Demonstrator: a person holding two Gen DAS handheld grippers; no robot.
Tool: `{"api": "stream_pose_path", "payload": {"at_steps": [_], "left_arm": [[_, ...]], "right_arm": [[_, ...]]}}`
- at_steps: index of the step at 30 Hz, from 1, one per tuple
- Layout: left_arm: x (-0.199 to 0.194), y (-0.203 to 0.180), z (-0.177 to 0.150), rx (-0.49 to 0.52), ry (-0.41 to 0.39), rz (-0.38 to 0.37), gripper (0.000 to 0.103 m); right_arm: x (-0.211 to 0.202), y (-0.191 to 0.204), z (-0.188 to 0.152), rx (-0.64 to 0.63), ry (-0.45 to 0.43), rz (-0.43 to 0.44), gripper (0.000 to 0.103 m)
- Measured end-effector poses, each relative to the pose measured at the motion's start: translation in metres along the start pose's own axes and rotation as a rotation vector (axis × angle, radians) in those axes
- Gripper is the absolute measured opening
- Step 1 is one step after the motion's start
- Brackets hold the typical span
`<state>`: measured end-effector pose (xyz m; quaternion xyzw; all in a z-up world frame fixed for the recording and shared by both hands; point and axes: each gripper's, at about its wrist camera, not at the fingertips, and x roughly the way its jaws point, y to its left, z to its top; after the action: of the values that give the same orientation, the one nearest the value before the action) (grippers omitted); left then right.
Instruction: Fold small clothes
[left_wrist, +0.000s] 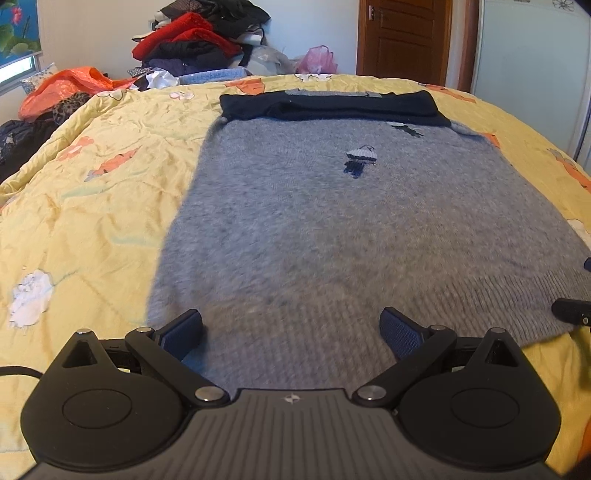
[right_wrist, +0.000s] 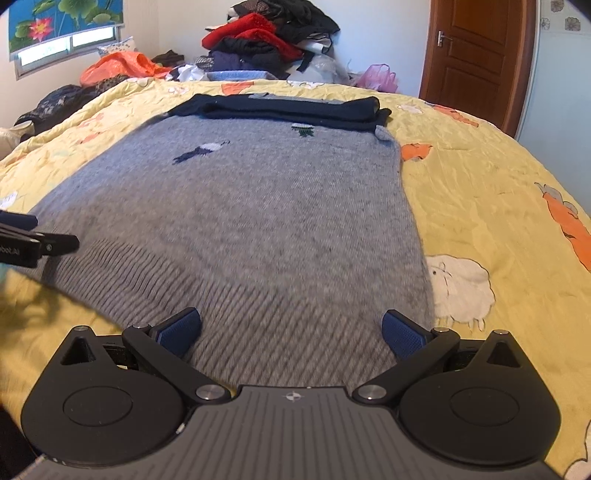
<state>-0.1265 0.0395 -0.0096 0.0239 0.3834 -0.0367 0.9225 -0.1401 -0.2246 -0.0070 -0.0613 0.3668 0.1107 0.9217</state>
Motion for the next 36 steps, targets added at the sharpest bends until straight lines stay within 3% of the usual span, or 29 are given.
{"api": "stream_pose_path", "payload": {"at_steps": [5,7,11,15,17,20,21,22,23,29,34,36], "left_arm": [[-0.007,0.035,-0.007,-0.046,0.037,0.035,0.103],[-0.008,0.053,-0.008,-0.111,0.061,0.001,0.103],[-0.01,0.077,-0.004,-0.239,0.068,-0.134,0.102],[-0.002,0.096,0.004,-0.383,0.1,-0.364,0.102],[0.005,0.104,0.006,-0.472,0.125,-0.468,0.102],[0.012,0.115,0.005,-0.566,0.14,-0.529,0.1],[0.012,0.118,0.004,-0.577,0.139,-0.536,0.093],[0.012,0.121,0.003,-0.574,0.147,-0.531,0.071],[0.012,0.123,0.001,-0.573,0.154,-0.518,0.061],[0.016,0.14,-0.006,-0.64,0.177,-0.586,0.059],[0.018,0.144,-0.004,-0.63,0.203,-0.603,0.058],[0.018,0.143,-0.005,-0.627,0.207,-0.598,0.051]], "right_arm": [[-0.009,-0.008,0.002,-0.018,0.047,0.04,0.102],[-0.015,-0.021,0.008,0.009,0.038,0.063,0.102],[-0.018,-0.078,0.021,0.262,0.048,0.086,0.102],[-0.007,-0.126,0.016,0.547,0.132,0.282,0.102],[-0.003,-0.13,0.013,0.588,0.135,0.343,0.103],[0.002,-0.126,0.013,0.618,0.165,0.432,0.102],[0.004,-0.124,0.012,0.63,0.184,0.477,0.102],[0.007,-0.12,0.012,0.633,0.205,0.52,0.1],[0.008,-0.117,0.011,0.629,0.219,0.551,0.097],[0.007,-0.131,0.007,0.711,0.221,0.58,0.079],[0.014,-0.145,-0.004,0.817,0.209,0.631,0.077],[0.016,-0.148,-0.007,0.844,0.207,0.645,0.075]]}}
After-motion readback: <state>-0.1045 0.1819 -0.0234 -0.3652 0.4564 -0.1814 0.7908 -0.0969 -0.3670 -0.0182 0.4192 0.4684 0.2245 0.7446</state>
